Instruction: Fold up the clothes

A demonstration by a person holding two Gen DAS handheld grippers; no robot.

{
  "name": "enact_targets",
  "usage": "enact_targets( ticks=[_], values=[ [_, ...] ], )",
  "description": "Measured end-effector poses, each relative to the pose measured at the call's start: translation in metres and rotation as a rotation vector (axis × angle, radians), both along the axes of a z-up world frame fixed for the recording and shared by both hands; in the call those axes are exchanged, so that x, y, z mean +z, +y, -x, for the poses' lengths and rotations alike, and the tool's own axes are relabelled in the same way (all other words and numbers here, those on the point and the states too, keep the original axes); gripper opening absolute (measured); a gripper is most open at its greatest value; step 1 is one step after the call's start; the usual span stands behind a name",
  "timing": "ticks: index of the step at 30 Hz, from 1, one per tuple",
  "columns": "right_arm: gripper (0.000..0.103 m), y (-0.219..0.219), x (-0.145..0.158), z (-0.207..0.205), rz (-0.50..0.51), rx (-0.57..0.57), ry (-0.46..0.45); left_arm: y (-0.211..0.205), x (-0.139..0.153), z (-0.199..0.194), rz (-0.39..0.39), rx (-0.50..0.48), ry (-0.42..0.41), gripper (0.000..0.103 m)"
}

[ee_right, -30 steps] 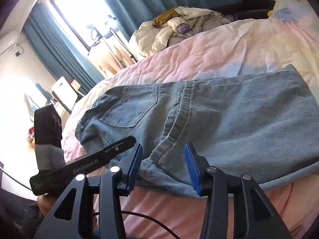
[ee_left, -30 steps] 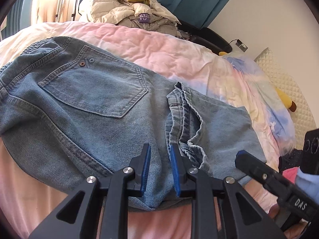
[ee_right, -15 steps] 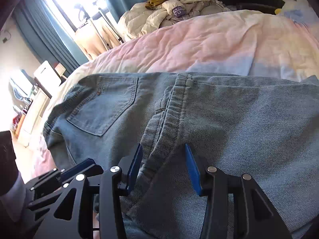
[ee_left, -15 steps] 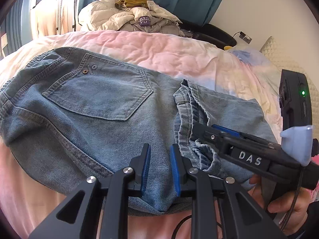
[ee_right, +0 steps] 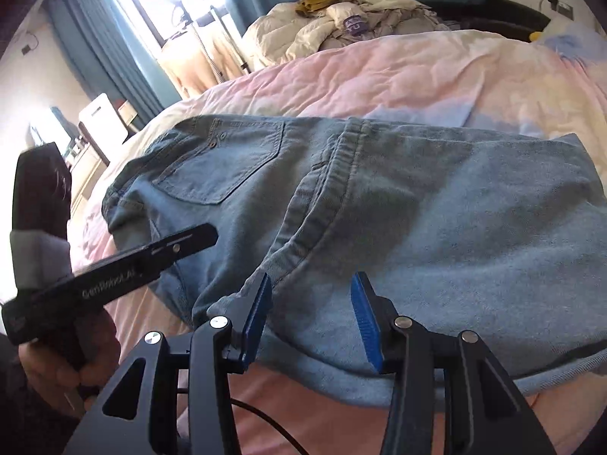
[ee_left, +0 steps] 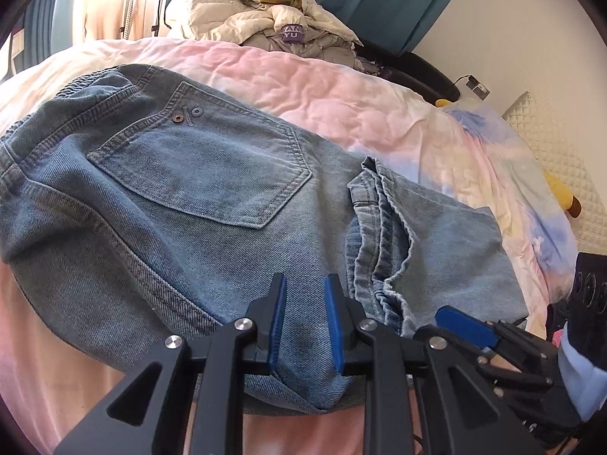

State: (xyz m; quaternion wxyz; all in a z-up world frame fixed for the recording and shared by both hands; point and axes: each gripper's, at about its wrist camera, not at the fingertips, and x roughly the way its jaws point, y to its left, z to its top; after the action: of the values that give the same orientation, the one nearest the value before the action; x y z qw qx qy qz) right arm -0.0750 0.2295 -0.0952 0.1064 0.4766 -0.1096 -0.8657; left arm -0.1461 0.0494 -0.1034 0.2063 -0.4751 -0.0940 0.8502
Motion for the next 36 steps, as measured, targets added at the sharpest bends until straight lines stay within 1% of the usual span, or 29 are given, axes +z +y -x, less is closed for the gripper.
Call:
enact_targets(
  ticks=[3,6,7,8,9,11,13,16,19,20,22,26,28,30,31,33,36],
  values=[
    [0.043,-0.020,-0.004,-0.004,-0.039,0.078,0.008,0.001,-0.001,0.000,0.007,0.000,0.000,0.021],
    [0.043,-0.029,-0.008,-0.006,-0.101,0.096,0.015,0.000,-0.001,0.001,-0.003,0.003,-0.002,0.021],
    [0.043,-0.029,-0.011,-0.006,-0.106,0.092,0.008,-0.001,-0.001,0.001,-0.007,0.004,-0.002,0.021],
    [0.041,-0.026,-0.012,-0.006,-0.096,0.081,0.006,-0.001,-0.001,0.002,-0.009,0.004,-0.003,0.021],
    [0.030,-0.023,-0.012,-0.006,-0.083,0.069,0.006,-0.001,-0.001,0.002,-0.009,0.004,-0.003,0.021],
    [0.013,-0.020,-0.006,-0.008,-0.074,0.053,0.023,-0.001,0.000,0.002,-0.010,0.001,0.000,0.021],
    [0.010,-0.018,0.008,-0.015,-0.058,0.046,0.070,-0.001,0.001,0.001,-0.015,-0.004,0.002,0.021],
    [0.010,-0.016,0.030,-0.028,-0.028,0.040,0.132,-0.001,0.004,0.000,-0.025,-0.010,0.007,0.021],
    [0.010,-0.016,0.046,-0.042,-0.026,0.054,0.169,-0.001,0.005,-0.001,-0.040,-0.014,0.004,0.021],
    [0.010,-0.018,0.047,-0.045,-0.029,0.062,0.167,-0.001,0.005,-0.001,-0.045,-0.015,0.002,0.021],
    [0.010,-0.024,0.039,-0.045,-0.043,0.077,0.126,-0.002,0.005,-0.002,-0.051,-0.012,-0.002,0.021],
    [0.010,-0.037,0.012,-0.040,-0.090,0.117,0.011,-0.003,0.004,-0.002,-0.063,-0.011,-0.013,0.021],
    [0.010,-0.040,0.009,-0.040,-0.103,0.129,-0.003,-0.001,0.004,-0.002,-0.068,-0.018,-0.017,0.021],
    [0.010,-0.038,0.006,-0.038,-0.087,0.122,-0.014,0.002,0.004,-0.003,-0.064,-0.032,-0.011,0.021],
    [0.011,-0.034,0.006,-0.038,-0.054,0.113,-0.015,0.004,0.004,-0.004,-0.060,-0.040,-0.009,0.021],
    [0.018,-0.025,0.007,-0.036,0.023,0.091,-0.014,0.008,0.004,-0.006,-0.051,-0.057,-0.006,0.021],
    [0.025,-0.012,0.019,-0.038,0.168,0.082,0.015,0.012,0.004,-0.008,-0.041,-0.075,0.002,0.021]
  ],
)
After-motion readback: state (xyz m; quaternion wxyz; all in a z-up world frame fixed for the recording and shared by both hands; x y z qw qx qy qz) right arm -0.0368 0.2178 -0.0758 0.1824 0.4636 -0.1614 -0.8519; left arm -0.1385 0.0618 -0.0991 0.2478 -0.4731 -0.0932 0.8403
